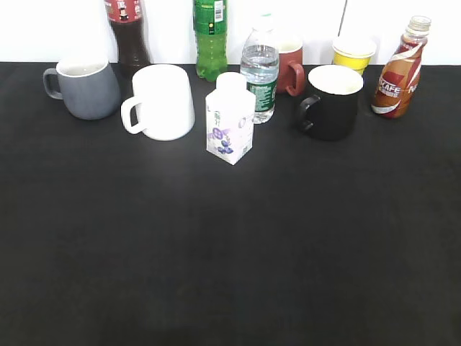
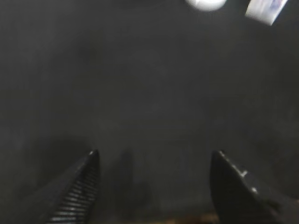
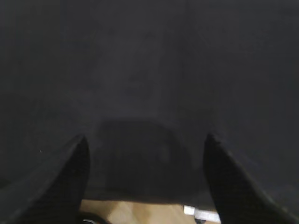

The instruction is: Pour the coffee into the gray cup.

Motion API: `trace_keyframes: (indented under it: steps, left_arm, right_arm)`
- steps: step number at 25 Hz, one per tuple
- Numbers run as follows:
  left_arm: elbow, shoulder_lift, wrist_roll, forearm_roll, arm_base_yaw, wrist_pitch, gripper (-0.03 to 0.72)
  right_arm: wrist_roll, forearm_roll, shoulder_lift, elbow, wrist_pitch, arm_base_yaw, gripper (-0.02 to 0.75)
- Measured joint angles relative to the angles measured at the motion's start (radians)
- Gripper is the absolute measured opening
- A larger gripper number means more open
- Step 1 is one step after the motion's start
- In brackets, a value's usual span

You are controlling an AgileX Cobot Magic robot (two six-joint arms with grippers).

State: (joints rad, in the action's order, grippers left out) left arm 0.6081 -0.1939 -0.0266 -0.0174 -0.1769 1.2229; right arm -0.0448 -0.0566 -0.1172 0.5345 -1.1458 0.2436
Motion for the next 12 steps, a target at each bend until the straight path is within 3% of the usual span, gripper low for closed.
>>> trace_keyframes:
  steps: [4,12]
  left_arm:
    - [-0.033,0.0,0.0,0.0,0.0,-0.018,0.552]
    - [-0.069,0.0,0.0,0.017,0.0,-0.133,0.552]
  right_arm:
    - [0.015,0.008,0.001,-0.031,0.087,0.0,0.589]
    - [0.02,0.032,0.001,-0.032,0.1,0.0,0.589]
